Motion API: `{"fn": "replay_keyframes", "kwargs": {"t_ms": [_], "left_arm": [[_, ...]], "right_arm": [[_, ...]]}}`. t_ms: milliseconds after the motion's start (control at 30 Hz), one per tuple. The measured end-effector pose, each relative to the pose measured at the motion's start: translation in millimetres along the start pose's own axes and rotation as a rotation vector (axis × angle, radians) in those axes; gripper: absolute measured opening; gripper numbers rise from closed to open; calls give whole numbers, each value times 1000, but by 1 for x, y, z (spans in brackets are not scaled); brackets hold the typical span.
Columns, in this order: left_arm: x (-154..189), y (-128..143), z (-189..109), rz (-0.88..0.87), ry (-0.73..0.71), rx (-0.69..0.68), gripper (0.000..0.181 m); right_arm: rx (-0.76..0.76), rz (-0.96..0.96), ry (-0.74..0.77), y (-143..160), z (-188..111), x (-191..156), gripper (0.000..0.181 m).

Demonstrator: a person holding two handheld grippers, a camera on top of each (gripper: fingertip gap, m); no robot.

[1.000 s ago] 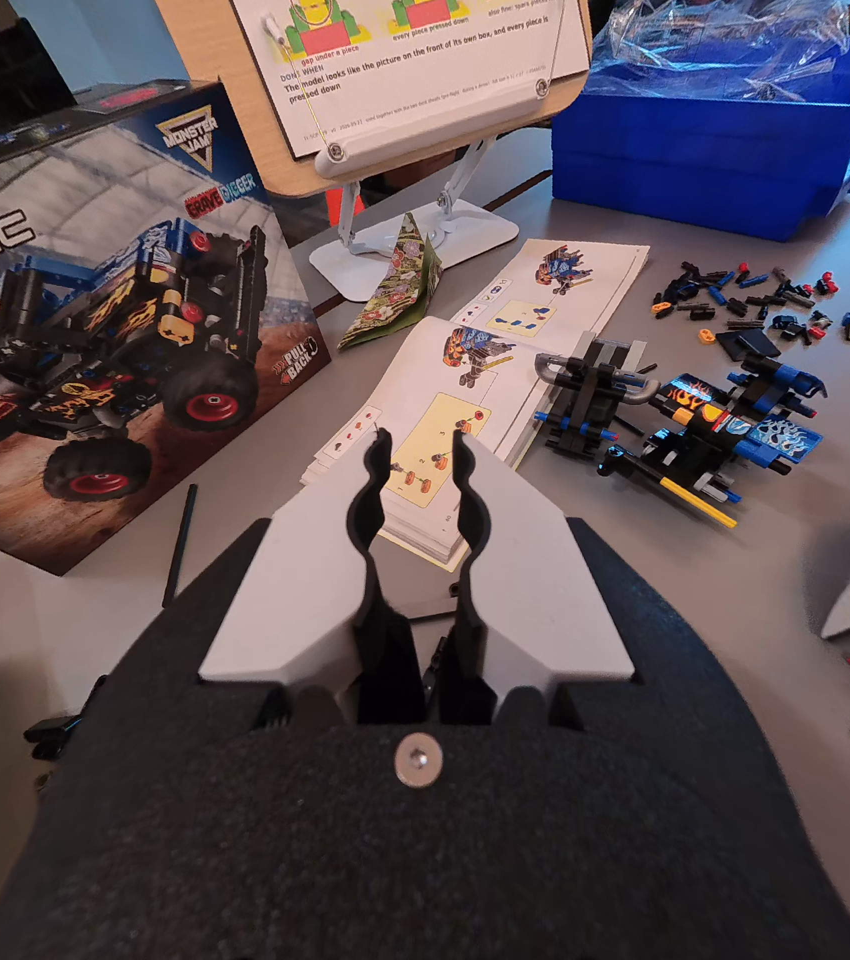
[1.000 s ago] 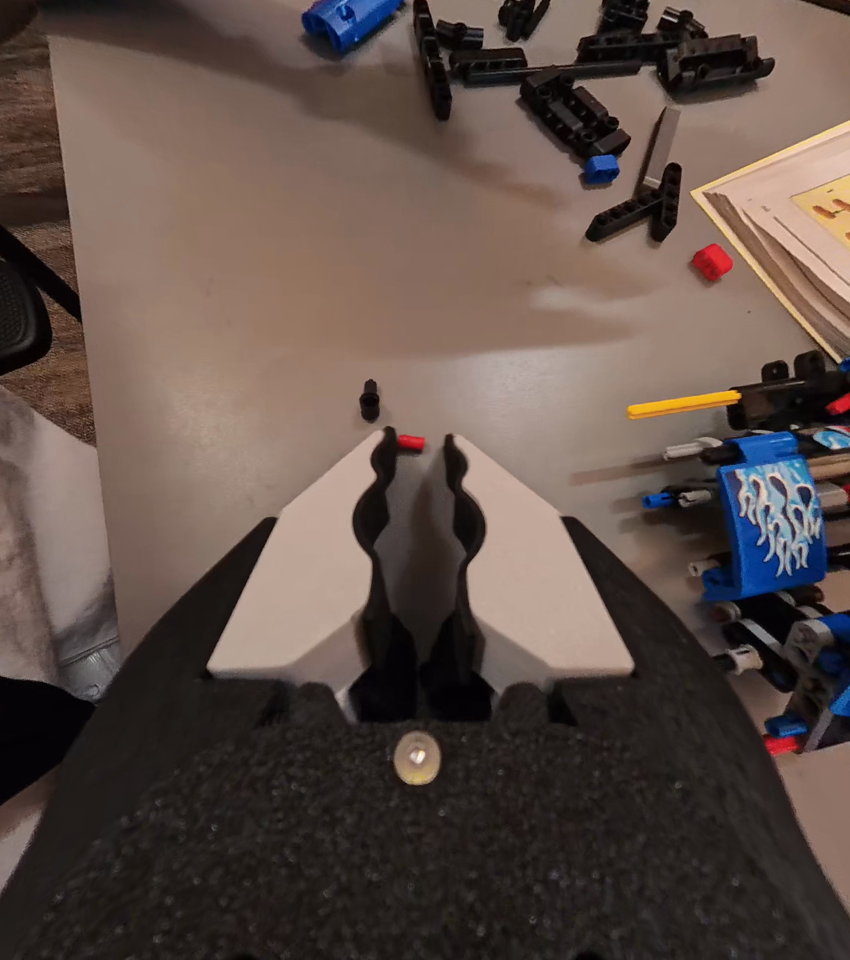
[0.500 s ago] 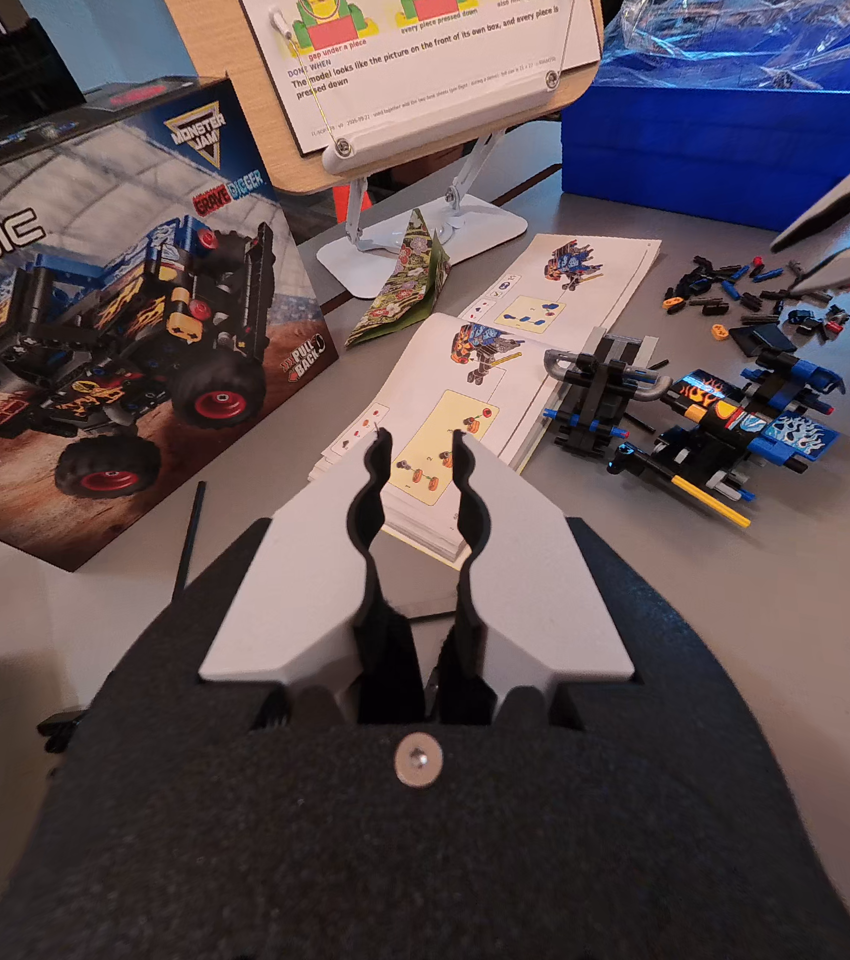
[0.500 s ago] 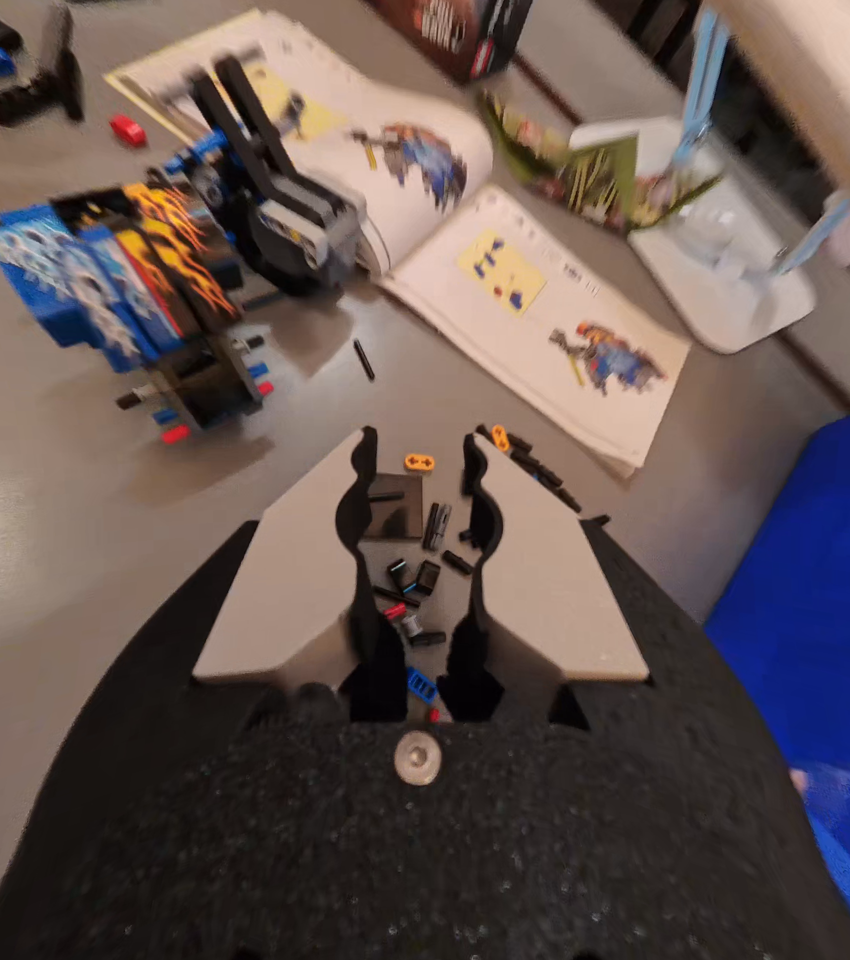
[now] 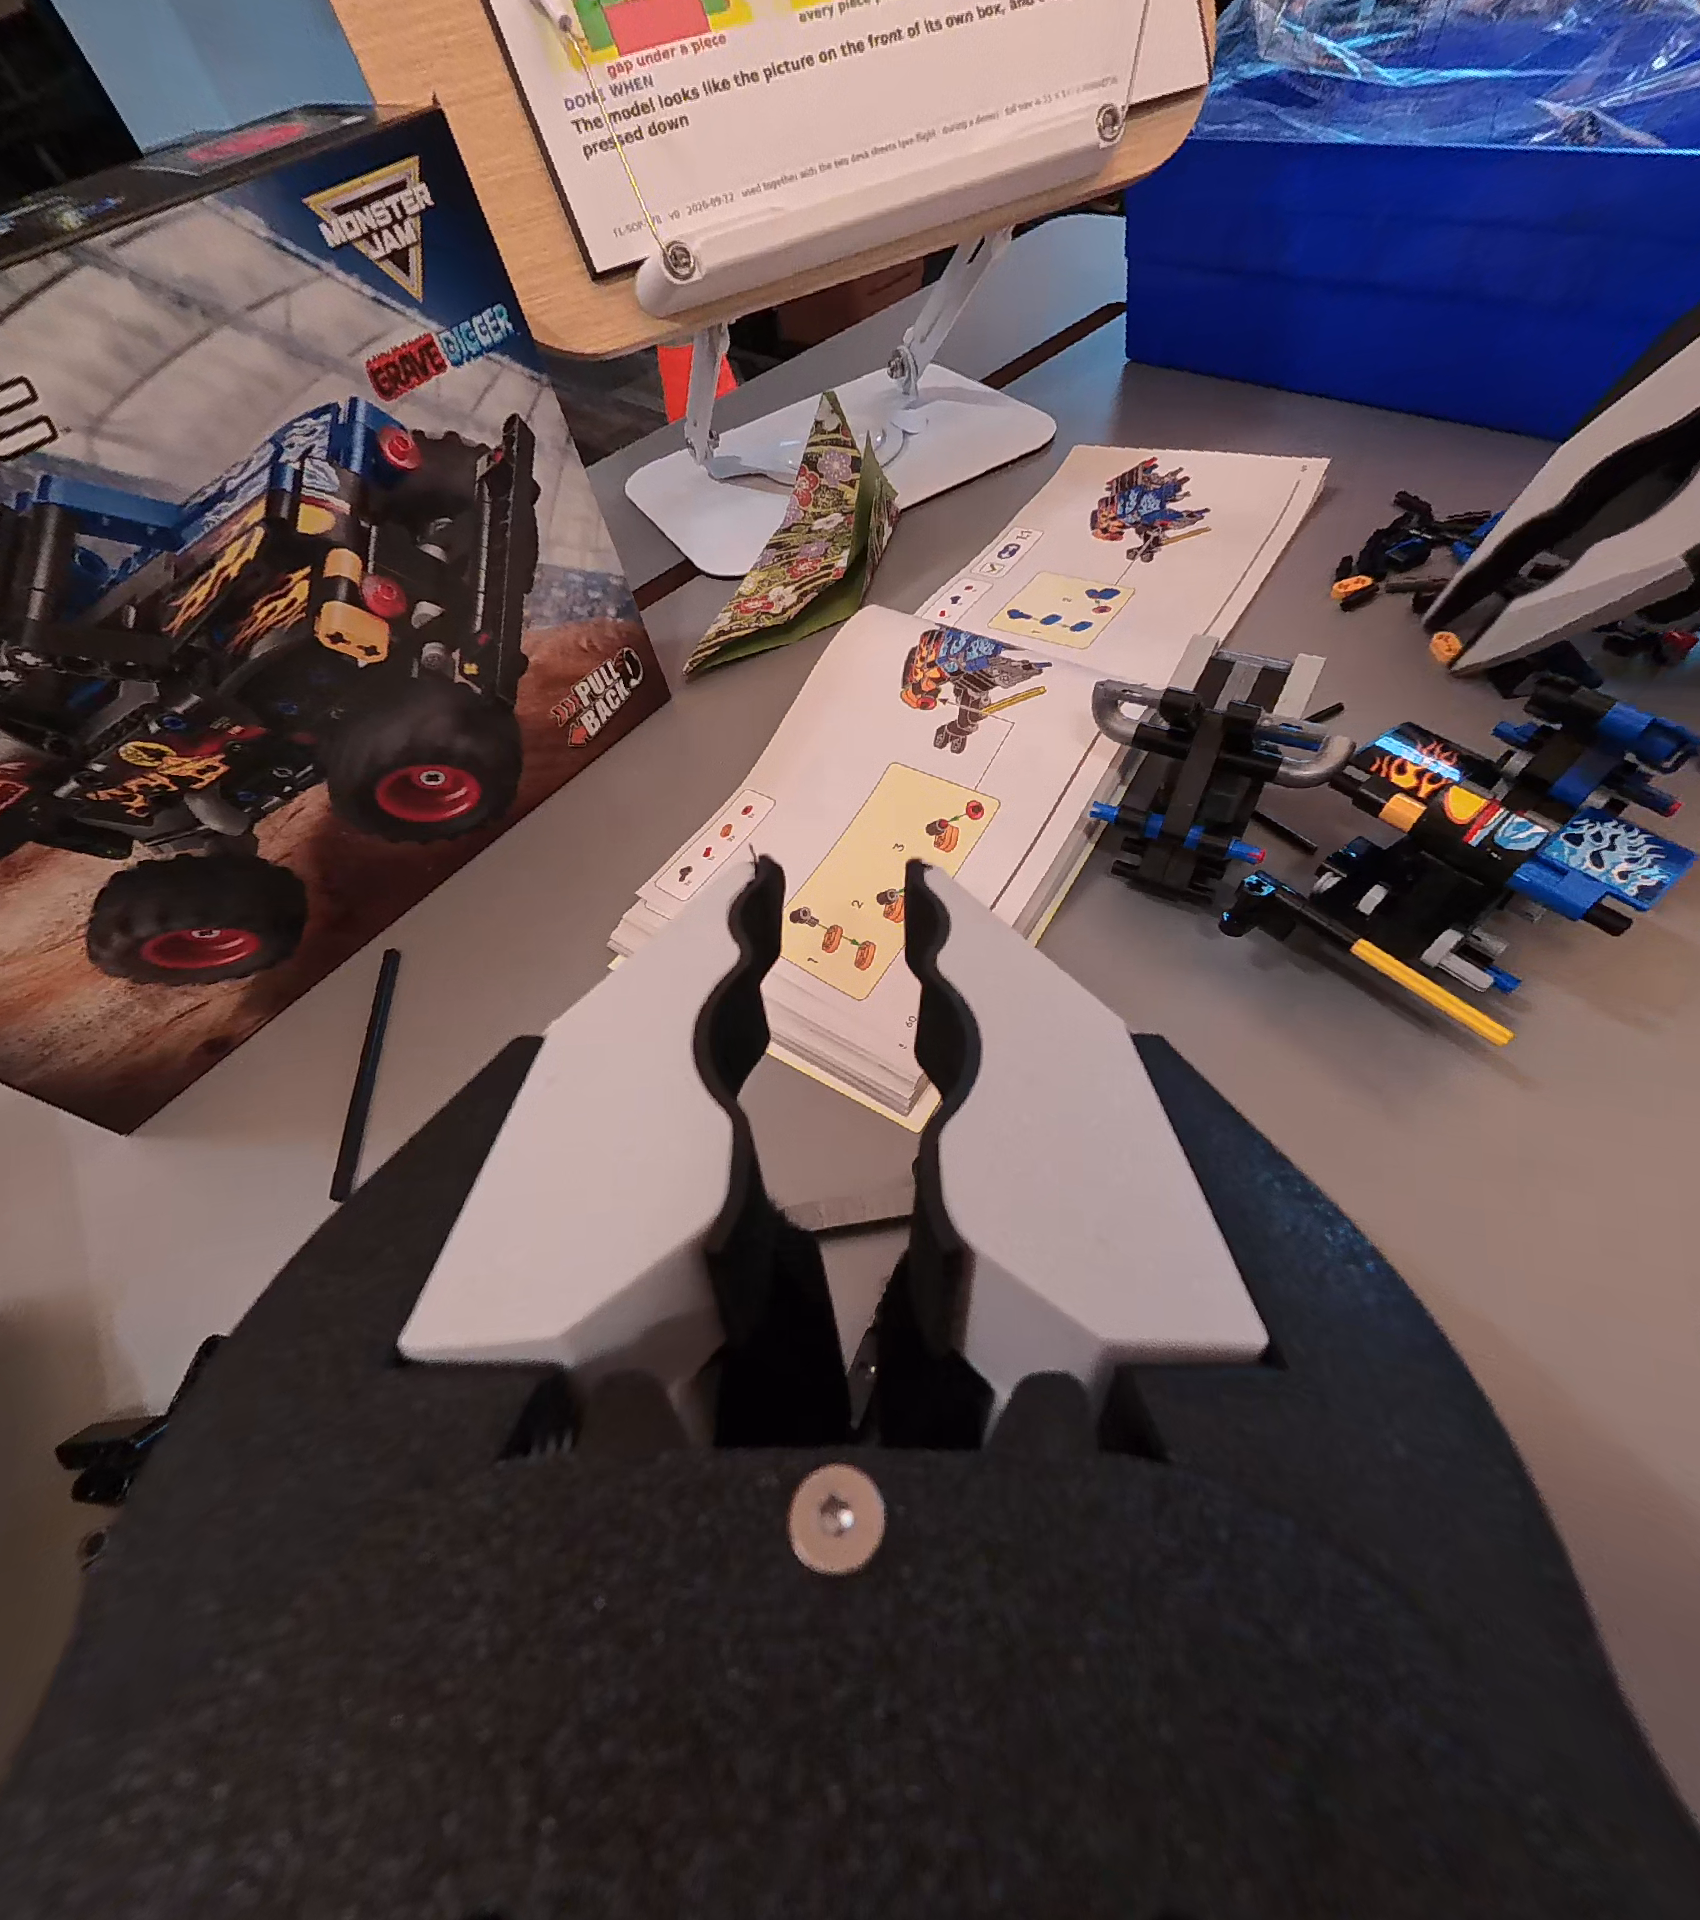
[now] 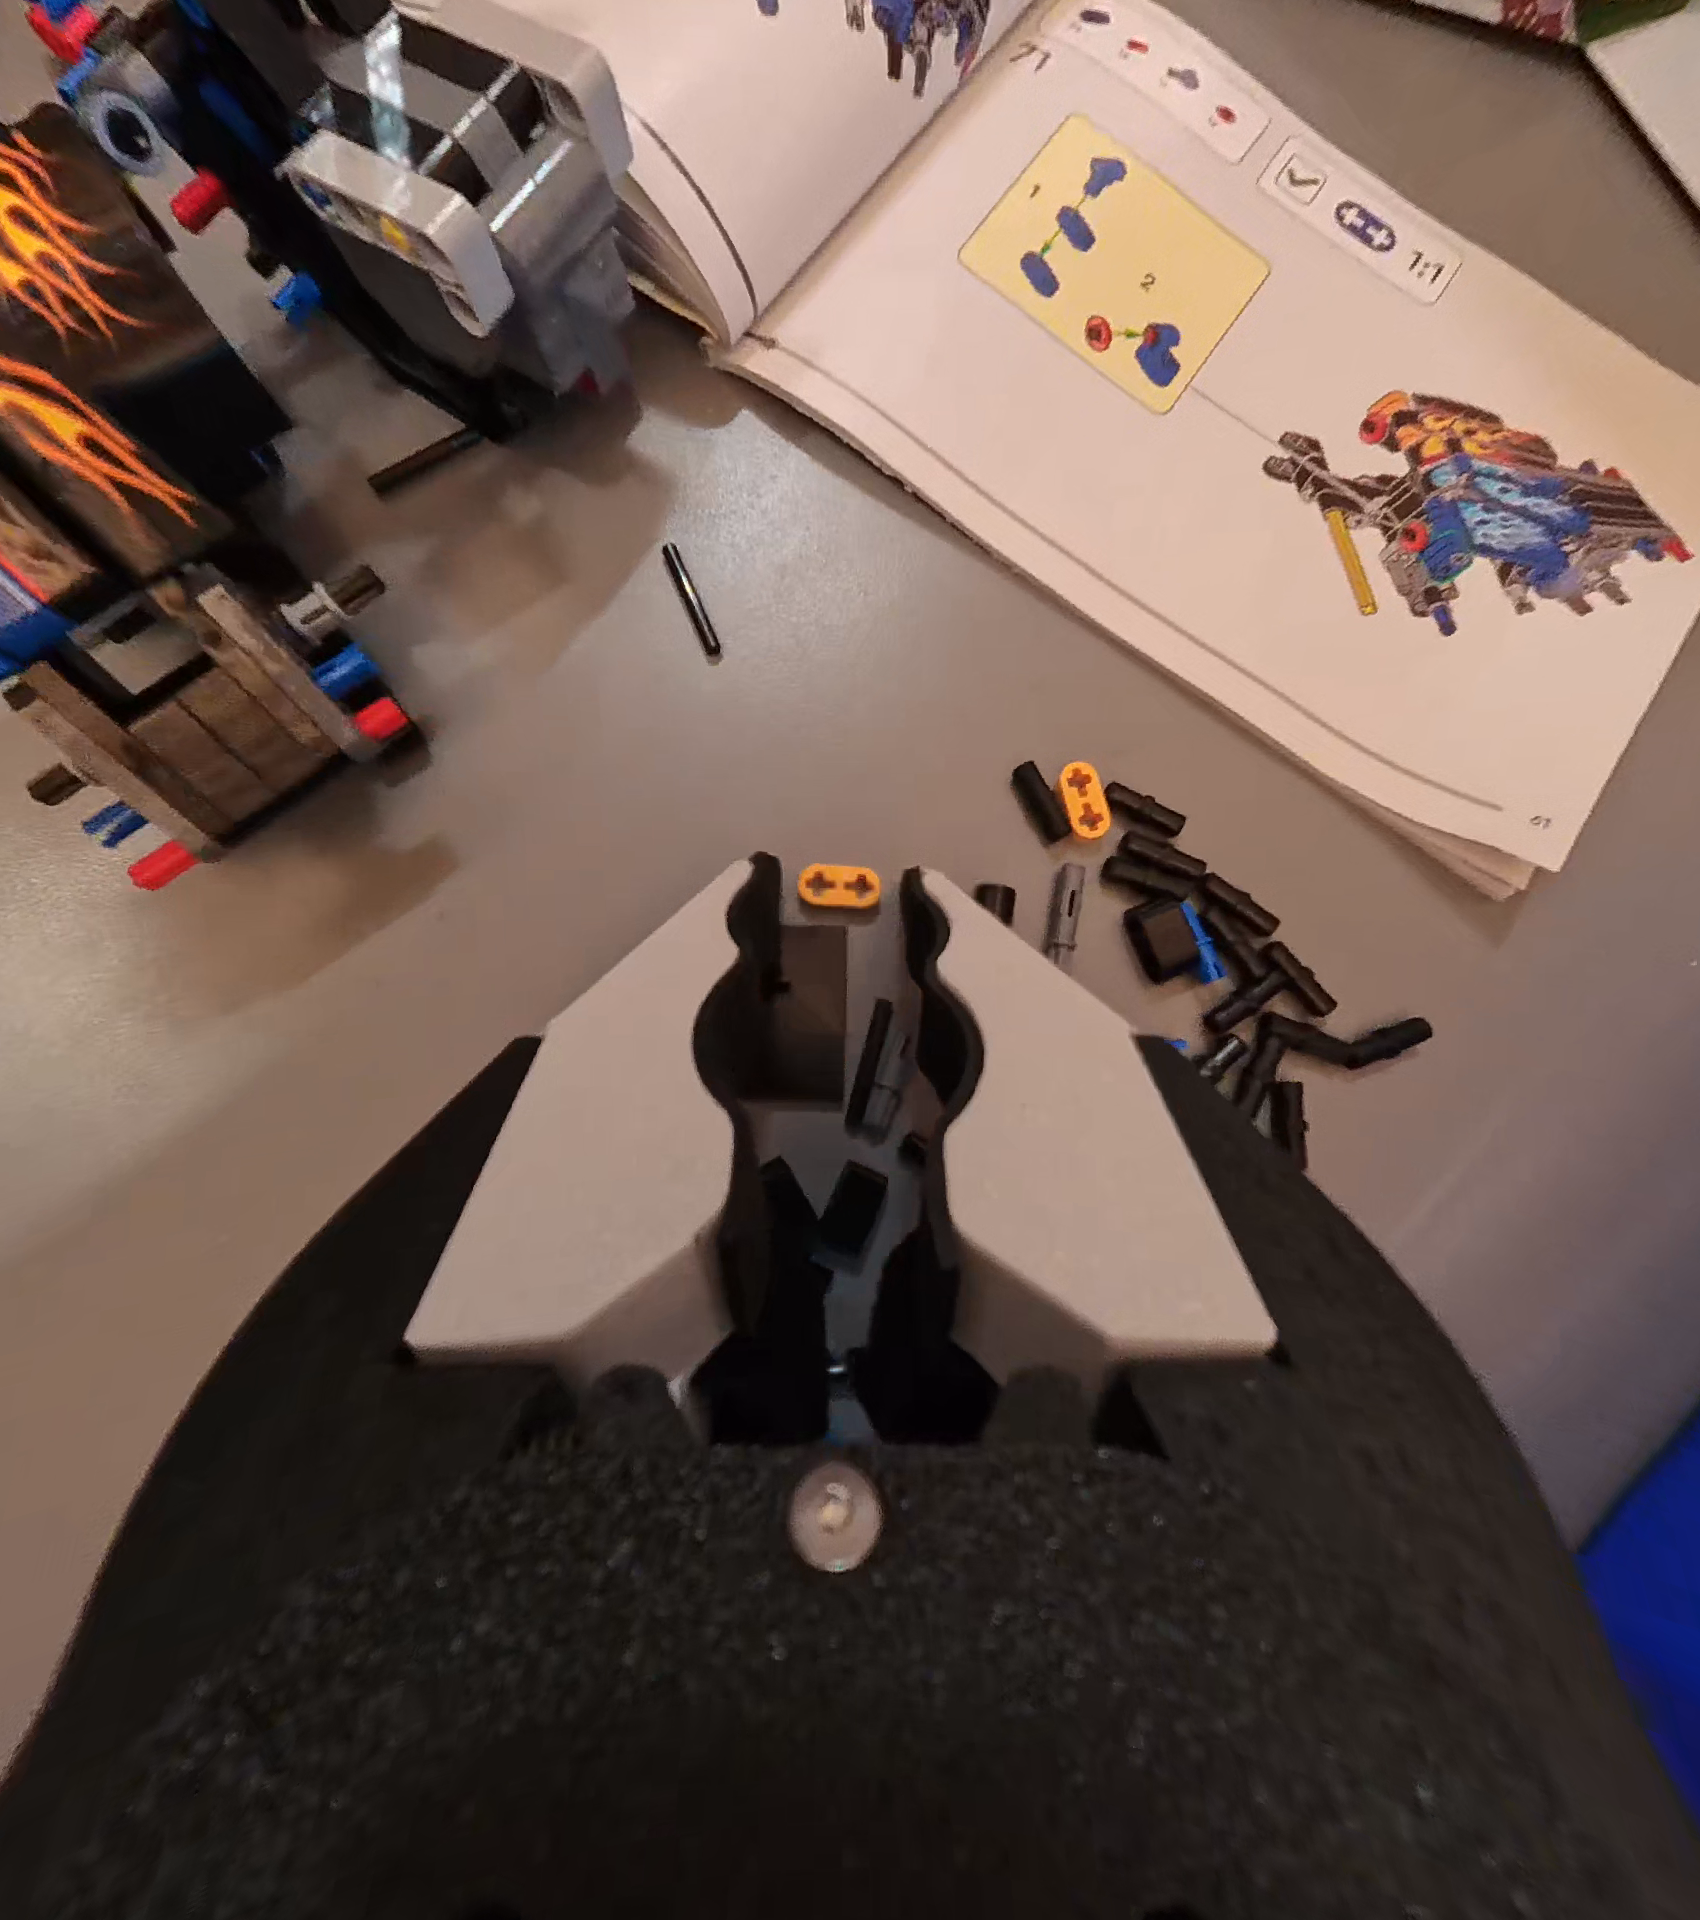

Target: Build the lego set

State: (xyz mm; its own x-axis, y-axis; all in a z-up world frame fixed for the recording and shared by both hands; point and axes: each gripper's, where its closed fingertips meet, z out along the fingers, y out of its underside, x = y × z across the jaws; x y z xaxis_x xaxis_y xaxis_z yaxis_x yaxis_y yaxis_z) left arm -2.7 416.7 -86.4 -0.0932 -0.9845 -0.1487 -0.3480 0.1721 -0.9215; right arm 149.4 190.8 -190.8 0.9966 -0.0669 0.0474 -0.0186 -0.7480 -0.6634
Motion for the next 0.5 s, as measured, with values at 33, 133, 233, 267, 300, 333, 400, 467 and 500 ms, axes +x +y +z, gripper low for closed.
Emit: {"fn": "replay_keyframes", "kwargs": {"t_ms": [33,133,233,267,300,333,400,467,500], "left_arm": [[0,0,0,0,0,0,21],[0,0,0,3,-2,1,21],[-1,-1,-1,6,-8,4,21],[-1,-2,-1,7,-9,5,21],[-1,-2,-1,7,-10,6,21],[-1,-2,-1,7,-10,5,21],[-2,-1,-1,6,-12,5,21],[-2,-1,0,4,-11,2,21],[-2,0,0,2,-11,1,21]], "right_arm": [[1,14,-12,-1,1,-1,20],[-5,32,-37,0,-1,-2,15],[44,50,-103,-8,-9,-15,15],[84,39,-149,-15,-17,-27,15],[129,3,-206,-24,-27,-44,14],[167,-57,-273,-30,-38,-67,14],[199,-224,-431,-29,-56,-122,15],[224,-355,-524,-22,-64,-167,14],[227,-383,-520,-21,-61,-181,14]]}}
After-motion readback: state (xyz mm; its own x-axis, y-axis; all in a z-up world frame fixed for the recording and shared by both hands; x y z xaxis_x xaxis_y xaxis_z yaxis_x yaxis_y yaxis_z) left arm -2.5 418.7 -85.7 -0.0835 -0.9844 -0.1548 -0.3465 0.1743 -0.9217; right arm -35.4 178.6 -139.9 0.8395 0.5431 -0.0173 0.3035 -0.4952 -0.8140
